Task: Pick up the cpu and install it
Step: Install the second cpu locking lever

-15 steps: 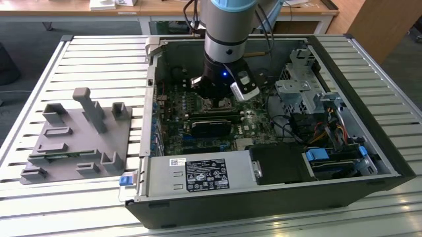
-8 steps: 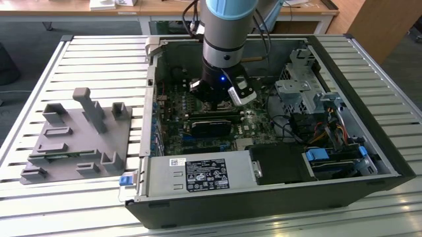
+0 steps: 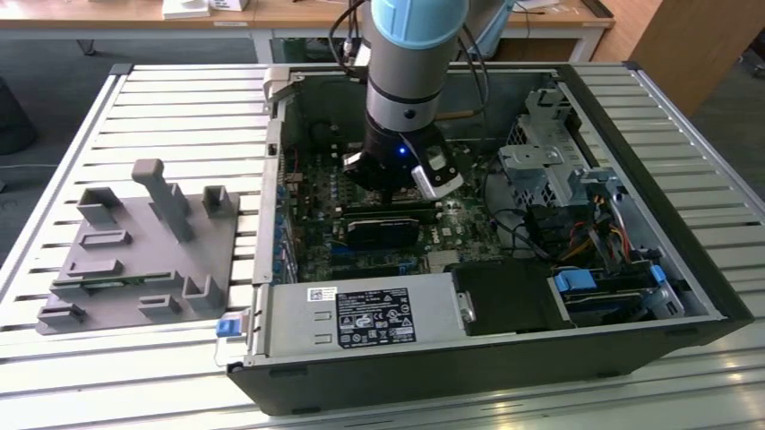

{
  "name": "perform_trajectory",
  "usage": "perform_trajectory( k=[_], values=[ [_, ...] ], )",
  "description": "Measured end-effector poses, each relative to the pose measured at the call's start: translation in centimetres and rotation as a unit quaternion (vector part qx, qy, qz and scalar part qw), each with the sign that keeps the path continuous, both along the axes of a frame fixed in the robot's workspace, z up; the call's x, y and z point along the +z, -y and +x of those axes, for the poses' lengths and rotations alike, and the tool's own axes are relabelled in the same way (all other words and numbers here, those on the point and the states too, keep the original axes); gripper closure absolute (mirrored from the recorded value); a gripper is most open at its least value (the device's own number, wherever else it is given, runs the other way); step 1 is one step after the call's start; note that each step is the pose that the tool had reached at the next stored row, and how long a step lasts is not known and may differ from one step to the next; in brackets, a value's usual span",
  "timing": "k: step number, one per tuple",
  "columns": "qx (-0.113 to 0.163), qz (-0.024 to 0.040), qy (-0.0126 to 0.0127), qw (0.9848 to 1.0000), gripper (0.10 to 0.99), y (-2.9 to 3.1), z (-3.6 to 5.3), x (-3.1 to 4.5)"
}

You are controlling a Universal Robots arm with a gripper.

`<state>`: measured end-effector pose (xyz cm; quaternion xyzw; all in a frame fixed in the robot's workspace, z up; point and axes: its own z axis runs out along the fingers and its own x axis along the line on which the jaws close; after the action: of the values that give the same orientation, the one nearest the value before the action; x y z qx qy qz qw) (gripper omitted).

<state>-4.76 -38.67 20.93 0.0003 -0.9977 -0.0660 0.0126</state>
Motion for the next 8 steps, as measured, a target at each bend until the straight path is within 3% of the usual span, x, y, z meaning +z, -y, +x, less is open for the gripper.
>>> perform_trajectory(
  k=[4, 8],
  values=[
    [0.0, 0.0045, 0.0, 1.0, 0.98, 0.62, -0.36, -0.03],
    [0.0, 0.0137, 0.0, 0.9999, 0.98, 0.79, -0.81, -0.05]
  ],
)
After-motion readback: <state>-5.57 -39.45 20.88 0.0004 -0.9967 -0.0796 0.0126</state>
